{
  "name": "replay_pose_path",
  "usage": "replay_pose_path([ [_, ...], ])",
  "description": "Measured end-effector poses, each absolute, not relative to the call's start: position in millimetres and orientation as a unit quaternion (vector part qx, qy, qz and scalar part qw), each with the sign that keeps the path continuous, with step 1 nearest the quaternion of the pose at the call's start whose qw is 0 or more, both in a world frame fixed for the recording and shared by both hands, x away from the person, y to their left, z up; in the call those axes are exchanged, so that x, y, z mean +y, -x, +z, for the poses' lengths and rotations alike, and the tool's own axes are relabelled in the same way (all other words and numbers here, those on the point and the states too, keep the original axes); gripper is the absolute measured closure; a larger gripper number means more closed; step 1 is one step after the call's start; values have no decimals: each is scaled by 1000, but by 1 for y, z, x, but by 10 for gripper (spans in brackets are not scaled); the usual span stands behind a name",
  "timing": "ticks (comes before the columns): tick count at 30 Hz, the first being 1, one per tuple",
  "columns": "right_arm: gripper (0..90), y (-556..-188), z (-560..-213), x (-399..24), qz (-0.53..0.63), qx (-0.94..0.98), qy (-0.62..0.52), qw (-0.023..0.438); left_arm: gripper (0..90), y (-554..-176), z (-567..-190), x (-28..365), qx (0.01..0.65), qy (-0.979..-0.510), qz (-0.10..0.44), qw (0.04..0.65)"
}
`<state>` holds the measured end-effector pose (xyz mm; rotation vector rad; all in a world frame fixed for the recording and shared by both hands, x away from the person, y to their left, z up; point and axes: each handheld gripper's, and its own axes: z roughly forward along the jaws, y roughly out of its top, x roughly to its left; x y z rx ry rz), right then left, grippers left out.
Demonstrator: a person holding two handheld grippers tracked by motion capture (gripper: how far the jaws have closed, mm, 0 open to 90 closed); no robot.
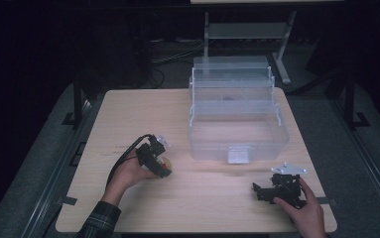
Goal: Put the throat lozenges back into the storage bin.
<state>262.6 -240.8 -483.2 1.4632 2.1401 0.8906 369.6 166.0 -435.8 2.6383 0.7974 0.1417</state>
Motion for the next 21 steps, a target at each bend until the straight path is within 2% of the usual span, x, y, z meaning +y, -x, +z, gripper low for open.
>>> replay_pose_path([
  [21, 0, -263, -483, -241, 318, 765, -523, 199, 153, -369, -442, 165, 276, -946, 49, 162],
])
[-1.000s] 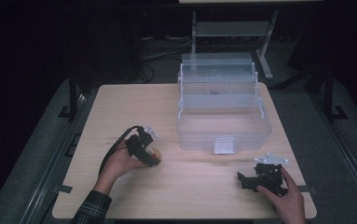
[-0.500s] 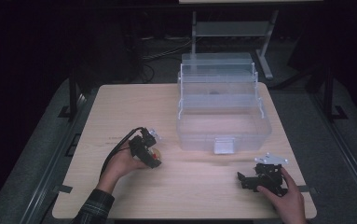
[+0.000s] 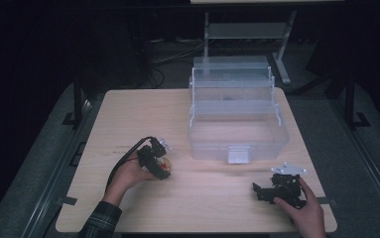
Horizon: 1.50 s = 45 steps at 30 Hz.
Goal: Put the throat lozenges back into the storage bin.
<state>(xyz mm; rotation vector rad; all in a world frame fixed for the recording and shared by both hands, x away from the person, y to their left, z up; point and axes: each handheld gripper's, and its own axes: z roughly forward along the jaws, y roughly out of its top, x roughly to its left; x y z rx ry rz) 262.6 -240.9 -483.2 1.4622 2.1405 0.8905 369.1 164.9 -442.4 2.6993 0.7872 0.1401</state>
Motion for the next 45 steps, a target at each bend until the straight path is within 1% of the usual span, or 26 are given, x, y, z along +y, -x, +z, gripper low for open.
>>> replay_pose_path([
  [5, 0, -263, -483, -241, 319, 765, -523, 199, 187, -369, -443, 164, 273, -947, 46, 162],
  [26, 0, -263, -483, -241, 318, 765, -523, 199, 197, -368, -442, 167, 277, -945, 41, 171],
  [45, 0, -263, -483, -241, 318, 765, -523, 199, 197, -366, -425, 171, 285, -938, 34, 195],
])
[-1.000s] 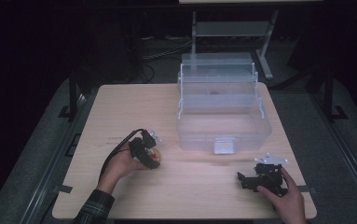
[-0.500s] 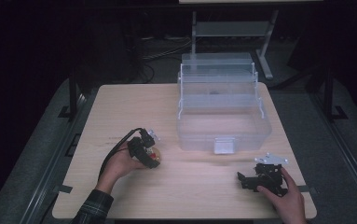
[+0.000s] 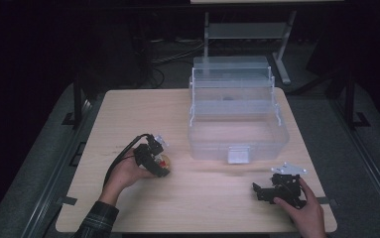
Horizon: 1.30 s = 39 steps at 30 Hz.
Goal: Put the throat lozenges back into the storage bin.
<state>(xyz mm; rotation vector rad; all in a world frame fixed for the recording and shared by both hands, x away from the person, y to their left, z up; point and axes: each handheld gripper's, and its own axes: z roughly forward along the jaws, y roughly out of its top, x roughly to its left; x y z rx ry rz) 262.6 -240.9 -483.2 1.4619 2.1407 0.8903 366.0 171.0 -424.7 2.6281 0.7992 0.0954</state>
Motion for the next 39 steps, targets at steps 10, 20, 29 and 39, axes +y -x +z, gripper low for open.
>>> replay_pose_path([
  [10, 0, -263, -483, -241, 318, 765, -523, 199, 197, -366, -415, 168, 282, -937, 34, 204],
  [20, 0, -263, -483, -241, 318, 765, -523, 199, 197, -367, -404, 166, 276, -937, 38, 208],
  [29, 0, -263, -483, -241, 318, 765, -523, 199, 197, -368, -394, 163, 272, -938, 40, 213],
  [39, 0, -263, -483, -241, 318, 765, -523, 199, 197, -370, -382, 159, 266, -937, 41, 221],
])
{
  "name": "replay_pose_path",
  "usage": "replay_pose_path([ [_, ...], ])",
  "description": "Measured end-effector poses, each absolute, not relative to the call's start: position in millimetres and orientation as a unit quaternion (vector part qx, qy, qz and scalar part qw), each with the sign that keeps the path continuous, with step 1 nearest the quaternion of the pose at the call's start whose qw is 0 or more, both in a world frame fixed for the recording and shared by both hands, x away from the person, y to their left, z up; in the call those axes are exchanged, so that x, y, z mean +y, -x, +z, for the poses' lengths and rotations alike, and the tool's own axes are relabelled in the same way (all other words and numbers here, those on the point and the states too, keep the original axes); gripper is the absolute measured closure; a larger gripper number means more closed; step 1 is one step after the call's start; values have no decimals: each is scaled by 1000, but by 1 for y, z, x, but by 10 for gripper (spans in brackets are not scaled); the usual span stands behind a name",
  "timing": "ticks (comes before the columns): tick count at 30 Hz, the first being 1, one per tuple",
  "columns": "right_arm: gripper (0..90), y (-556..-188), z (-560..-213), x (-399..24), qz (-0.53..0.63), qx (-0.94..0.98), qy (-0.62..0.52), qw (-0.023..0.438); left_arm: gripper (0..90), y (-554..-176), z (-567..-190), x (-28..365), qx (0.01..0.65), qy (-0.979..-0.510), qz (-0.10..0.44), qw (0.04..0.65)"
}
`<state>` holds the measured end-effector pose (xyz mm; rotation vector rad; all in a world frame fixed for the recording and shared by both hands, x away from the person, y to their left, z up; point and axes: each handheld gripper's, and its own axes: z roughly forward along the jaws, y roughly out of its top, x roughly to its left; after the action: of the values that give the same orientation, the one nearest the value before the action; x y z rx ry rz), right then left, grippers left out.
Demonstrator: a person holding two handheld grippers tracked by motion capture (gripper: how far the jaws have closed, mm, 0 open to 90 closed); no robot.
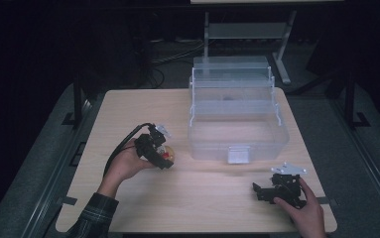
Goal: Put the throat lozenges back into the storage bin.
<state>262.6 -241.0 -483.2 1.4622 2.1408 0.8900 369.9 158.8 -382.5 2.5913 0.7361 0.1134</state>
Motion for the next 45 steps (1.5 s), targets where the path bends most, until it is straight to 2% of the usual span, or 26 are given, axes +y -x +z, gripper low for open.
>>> replay_pose_path([
  [45, 0, -262, -483, -241, 318, 765, -523, 199, 197, -391, -338, 127, 239, -941, 54, 235],
])
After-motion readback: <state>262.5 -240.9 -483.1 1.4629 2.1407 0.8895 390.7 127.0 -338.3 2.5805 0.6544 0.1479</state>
